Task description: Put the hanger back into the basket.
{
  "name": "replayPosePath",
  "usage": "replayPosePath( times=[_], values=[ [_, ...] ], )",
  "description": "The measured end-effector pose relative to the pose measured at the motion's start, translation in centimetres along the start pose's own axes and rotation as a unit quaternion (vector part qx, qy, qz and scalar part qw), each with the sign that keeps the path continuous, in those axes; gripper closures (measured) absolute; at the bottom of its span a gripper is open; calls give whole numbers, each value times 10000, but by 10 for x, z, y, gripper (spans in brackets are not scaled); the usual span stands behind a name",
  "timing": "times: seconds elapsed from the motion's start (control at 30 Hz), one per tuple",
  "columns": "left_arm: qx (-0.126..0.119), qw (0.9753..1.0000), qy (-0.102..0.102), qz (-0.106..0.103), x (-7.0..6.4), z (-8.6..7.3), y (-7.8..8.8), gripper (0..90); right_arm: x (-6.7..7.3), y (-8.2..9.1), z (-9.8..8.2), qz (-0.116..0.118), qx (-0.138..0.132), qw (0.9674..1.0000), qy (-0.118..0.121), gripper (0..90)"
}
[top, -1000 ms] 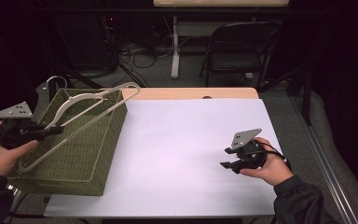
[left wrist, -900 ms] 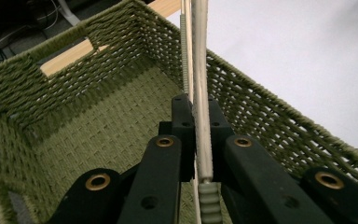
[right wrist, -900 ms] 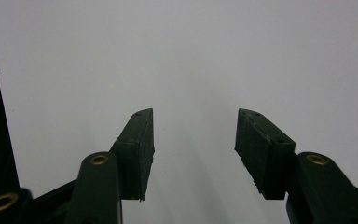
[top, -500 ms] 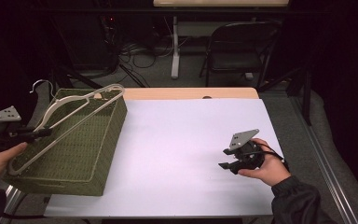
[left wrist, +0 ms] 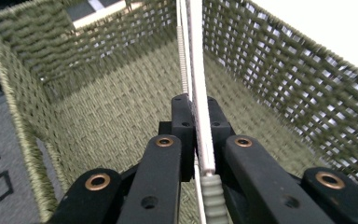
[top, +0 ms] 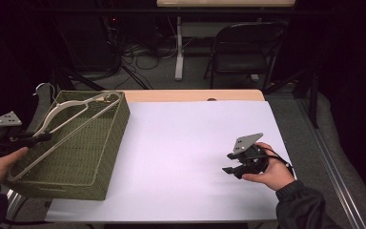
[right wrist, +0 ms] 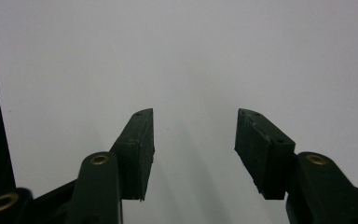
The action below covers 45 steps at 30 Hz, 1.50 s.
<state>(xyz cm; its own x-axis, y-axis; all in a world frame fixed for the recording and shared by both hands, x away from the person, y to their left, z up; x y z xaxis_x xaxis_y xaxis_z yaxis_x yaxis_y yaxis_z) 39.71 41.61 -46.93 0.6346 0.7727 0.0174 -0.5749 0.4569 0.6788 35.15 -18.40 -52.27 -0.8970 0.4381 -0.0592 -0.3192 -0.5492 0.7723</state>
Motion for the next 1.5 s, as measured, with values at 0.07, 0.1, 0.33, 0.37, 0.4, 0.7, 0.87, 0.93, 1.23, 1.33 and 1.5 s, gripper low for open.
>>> replayPosePath(
  times=[0.07, 0.1, 0.33, 0.37, 0.4, 0.7, 0.87, 0.93, 1.23, 1.33, 1.5],
  values=[
    [104, 9999, -31, 18, -1, -1, -6, 870, -1, 2, -2, 9, 138, 9999, 9, 469],
    [143, 9999, -42, 0, -1, -3, -9, 870, -1, 2, -2, 0, 99, 10000, -8, 470],
    [369, 9993, 73, -48, 2, -16, -30, 869, -4, -1, -2, 26, 22, 10000, -57, 470],
    [421, 9991, 53, -33, 3, -18, -35, 869, -4, 0, -3, 13, 122, 9999, -40, 470],
    [418, 9991, 66, -41, 3, -19, -38, 869, -4, -3, -2, 24, 0, 10000, -54, 470],
    [878, 9958, 228, 77, 5, -32, -48, 865, -3, -3, 0, 23, -1, 10000, -18, 471],
    [1044, 9942, 208, 143, 3, -37, -51, 849, -1, -1, -1, -7, 65, 10000, -2, 473],
    [1055, 9941, 209, 171, 3, -37, -51, 852, 0, -1, 0, 12, -17, 10000, 11, 473],
    [960, 9946, 347, 196, 6, -38, -46, 844, -1, 1, -3, 25, 60, 10000, -11, 474],
    [805, 9956, 388, 272, 8, -35, -43, 792, -1, -2, -3, 3, -113, 9999, -42, 475],
    [505, 9954, 411, 699, 14, -29, -29, 621, 0, 0, -5, 10, 29, 10000, -74, 474]
  ],
)
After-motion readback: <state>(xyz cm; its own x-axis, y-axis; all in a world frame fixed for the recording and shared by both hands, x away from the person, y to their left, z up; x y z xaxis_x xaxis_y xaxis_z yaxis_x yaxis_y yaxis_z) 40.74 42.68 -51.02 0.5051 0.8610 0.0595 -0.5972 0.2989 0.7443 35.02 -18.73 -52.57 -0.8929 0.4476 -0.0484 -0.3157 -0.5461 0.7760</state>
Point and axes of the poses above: each handheld gripper's, and its own axes: y roughly backward along the jaws, z roughly out of its top, x roughly to its left, the point moved 7 cm from there along -y, roughly forward along the jaws, and after that the axes turned 1 degree about z, right-handed, at the moved point
